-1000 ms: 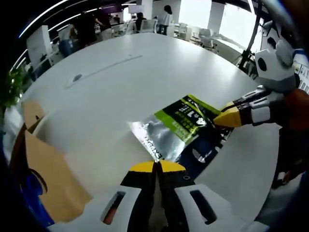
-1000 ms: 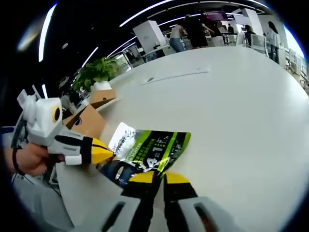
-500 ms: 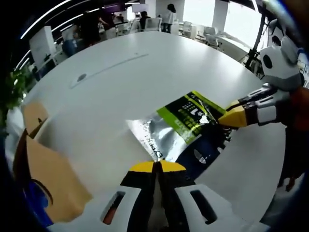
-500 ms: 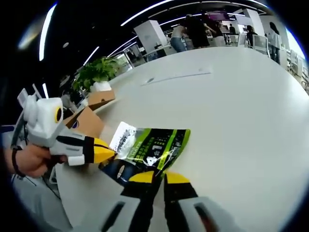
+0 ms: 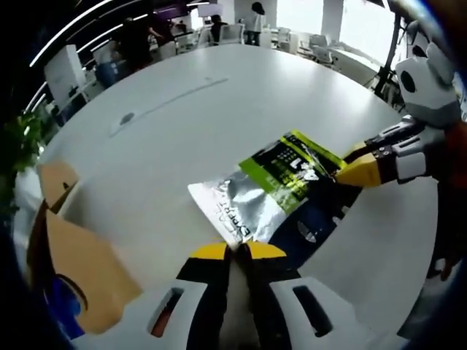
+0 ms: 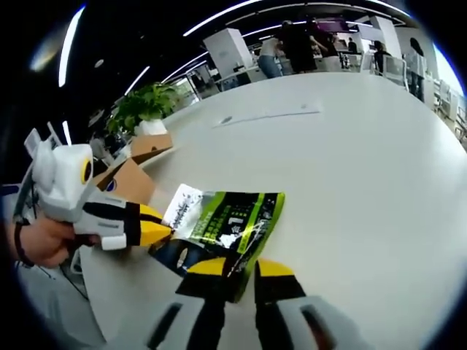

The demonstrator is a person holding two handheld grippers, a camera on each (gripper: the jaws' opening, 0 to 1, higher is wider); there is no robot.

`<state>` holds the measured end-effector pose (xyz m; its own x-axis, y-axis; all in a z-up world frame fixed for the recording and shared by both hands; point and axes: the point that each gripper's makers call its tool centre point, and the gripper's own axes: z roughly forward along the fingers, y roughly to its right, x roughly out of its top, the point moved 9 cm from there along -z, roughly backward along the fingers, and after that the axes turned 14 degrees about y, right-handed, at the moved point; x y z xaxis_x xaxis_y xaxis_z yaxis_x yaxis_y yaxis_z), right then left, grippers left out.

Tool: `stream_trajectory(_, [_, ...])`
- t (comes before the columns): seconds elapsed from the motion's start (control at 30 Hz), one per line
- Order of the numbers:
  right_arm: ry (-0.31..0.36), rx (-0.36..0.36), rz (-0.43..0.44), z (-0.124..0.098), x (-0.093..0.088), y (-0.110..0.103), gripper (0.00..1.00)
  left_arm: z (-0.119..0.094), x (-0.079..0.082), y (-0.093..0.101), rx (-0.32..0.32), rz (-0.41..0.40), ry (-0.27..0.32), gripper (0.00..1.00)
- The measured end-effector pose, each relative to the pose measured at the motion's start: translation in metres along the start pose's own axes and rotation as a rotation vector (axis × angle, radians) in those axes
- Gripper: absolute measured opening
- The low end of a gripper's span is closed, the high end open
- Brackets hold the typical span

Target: Operate the shoe box by opening the lid, removing the specified soft item, and placing it in the target area until the item is outside and the box remains undamaged.

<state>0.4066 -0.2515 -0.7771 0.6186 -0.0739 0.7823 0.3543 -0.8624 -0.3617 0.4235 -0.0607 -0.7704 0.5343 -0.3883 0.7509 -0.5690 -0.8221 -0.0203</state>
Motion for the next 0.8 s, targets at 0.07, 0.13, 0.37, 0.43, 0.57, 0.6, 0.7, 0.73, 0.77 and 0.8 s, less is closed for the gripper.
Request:
stream_trajectory(0.07, [-0.003,0.000,-0.004,-0.002,0.000,0.000,0.11,0.000,0.001,0.000,0.004,0.006,-0.003,0.07])
stream_trajectory(0.13, [-0.005,-0.009,-0.007,-0.004,0.000,0.001,0.12,-0.001,0.001,-0.001,0.013,0.007,-0.005,0.08])
stream_trajectory(0.37, [-0.007,-0.013,-0.006,-0.009,0.001,-0.003,0.14,-0.008,0.003,-0.001,0.019,0.048,-0.019,0.09])
stream_trajectory(0.43, [-0.003,-0.020,0.000,-0.011,0.001,-0.004,0.14,-0.012,0.004,0.001,0.023,0.068,-0.015,0.12])
stream_trajectory(0.57, [-0.009,-0.028,-0.010,-0.015,-0.001,-0.008,0.16,-0.016,0.003,-0.001,0.013,0.062,-0.001,0.14])
stream_trajectory(0.6, [-0.010,-0.030,-0.010,-0.016,-0.001,-0.008,0.16,-0.016,0.003,-0.002,0.006,0.053,0.009,0.14])
stream_trajectory(0.7, [0.002,-0.037,0.005,-0.021,-0.001,-0.011,0.16,-0.020,0.007,-0.004,-0.029,0.025,0.031,0.14])
stream_trajectory(0.73, [0.003,-0.040,0.001,-0.022,-0.002,-0.013,0.16,-0.022,0.008,-0.005,-0.030,0.028,0.037,0.14])
stream_trajectory(0.77, [0.001,-0.041,-0.004,-0.023,-0.003,-0.015,0.17,-0.024,0.010,-0.006,-0.036,0.032,0.045,0.14])
stream_trajectory(0.8, [0.001,-0.047,-0.004,-0.025,-0.004,-0.016,0.17,-0.025,0.011,-0.007,-0.042,0.029,0.050,0.14])
